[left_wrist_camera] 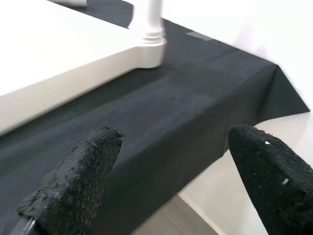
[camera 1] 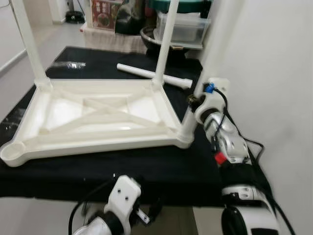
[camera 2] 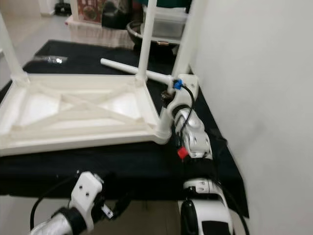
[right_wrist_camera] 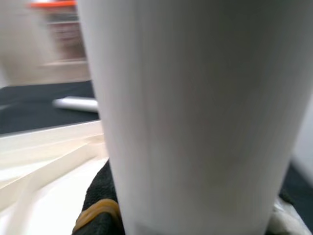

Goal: Building children table

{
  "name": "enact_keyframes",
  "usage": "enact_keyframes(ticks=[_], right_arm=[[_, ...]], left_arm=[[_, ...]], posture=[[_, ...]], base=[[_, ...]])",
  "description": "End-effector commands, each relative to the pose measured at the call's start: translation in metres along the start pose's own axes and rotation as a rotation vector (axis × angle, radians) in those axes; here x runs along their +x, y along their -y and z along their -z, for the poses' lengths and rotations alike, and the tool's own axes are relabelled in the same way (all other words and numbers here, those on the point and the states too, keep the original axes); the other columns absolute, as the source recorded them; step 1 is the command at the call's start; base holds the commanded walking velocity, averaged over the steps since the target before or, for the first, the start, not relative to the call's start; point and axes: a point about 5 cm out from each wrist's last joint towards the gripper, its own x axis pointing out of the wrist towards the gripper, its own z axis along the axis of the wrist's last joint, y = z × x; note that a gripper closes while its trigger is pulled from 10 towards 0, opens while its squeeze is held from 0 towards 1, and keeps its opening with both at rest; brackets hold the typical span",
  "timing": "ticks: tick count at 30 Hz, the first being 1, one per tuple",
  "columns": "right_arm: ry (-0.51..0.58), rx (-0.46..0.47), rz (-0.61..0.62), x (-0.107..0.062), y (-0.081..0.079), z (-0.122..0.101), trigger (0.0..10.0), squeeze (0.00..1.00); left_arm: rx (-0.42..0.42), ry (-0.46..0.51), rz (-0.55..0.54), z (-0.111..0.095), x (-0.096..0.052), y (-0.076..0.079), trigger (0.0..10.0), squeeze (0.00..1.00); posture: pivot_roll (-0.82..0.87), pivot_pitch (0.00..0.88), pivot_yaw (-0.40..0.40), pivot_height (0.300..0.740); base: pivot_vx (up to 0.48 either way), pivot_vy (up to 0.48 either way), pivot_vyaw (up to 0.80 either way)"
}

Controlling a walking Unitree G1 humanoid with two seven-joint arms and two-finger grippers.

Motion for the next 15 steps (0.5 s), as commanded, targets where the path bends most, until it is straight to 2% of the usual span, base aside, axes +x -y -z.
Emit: enact_keyframes(ticks=[1, 3, 4, 6, 7, 8, 9, 13, 14, 15], right_arm=[[-0.033, -0.005, 0.254, -0.013, 0.03, 0.008, 0.0, 0.0], [-0.024, -0.03, 0.284, -0.018, 0.026, 0.01, 0.0, 0.0], [-0.026, -0.014, 0.295, -0.02, 0.017, 0.013, 0.7, 0.0], [-0.026, -0.014, 0.295, -0.02, 0.017, 0.013, 0.7, 0.0], [-0.014, 0.022, 0.246, -0.019, 0.003, 0.014, 10.0, 0.0], [-0.014, 0.022, 0.246, -0.019, 0.003, 0.014, 10.0, 0.0], [-0.002, 0.071, 0.188, -0.019, -0.011, 0.015, 10.0, 1.0], [0.033, 0.098, 0.139, -0.018, -0.021, 0.012, 10.0, 1.0], [0.045, 0.136, 0.047, -0.012, -0.022, 0.008, 10.0, 0.0], [0.045, 0.136, 0.047, -0.012, -0.022, 0.008, 10.0, 0.0]], left_arm=[[-0.008, -0.018, 0.007, 0.003, 0.0, 0.0, 10.0, 0.0], [-0.008, -0.019, 0.008, 0.004, 0.0, 0.0, 10.0, 0.0], [-0.009, -0.02, 0.011, 0.004, 0.0, -0.001, 10.0, 0.0], [-0.009, -0.02, 0.011, 0.004, 0.0, -0.001, 10.0, 0.0], [-0.008, -0.021, 0.014, 0.004, 0.001, -0.001, 10.0, 0.0], [-0.008, -0.021, 0.014, 0.004, 0.001, -0.001, 10.0, 0.0], [-0.008, -0.022, 0.018, 0.004, 0.001, -0.001, 10.0, 0.0], [-0.007, -0.023, 0.021, 0.004, 0.001, -0.001, 10.0, 0.0], [-0.008, -0.022, 0.021, 0.004, 0.001, -0.001, 10.0, 0.0], [-0.008, -0.022, 0.021, 0.004, 0.001, -0.001, 10.0, 0.0]], posture=[[0.14, 0.098, -0.123, 0.74], [0.13, 0.097, -0.117, 0.74], [0.14, 0.096, -0.116, 0.74], [0.14, 0.096, -0.116, 0.74], [0.14, 0.094, -0.116, 0.74], [0.14, 0.094, -0.116, 0.74], [0.14, 0.095, -0.118, 0.74], [0.14, 0.094, -0.117, 0.74], [0.13, 0.094, -0.118, 0.74], [0.13, 0.094, -0.118, 0.74]], base=[[0.0, 0.0, 0.0], [0.0, 0.0, 0.0], [0.0, 0.0, 0.0], [0.0, 0.0, 0.0], [0.0, 0.0, 0.0], [0.0, 0.0, 0.0], [0.0, 0.0, 0.0], [0.0, 0.0, 0.0], [0.0, 0.0, 0.0], [0.0, 0.0, 0.0]])
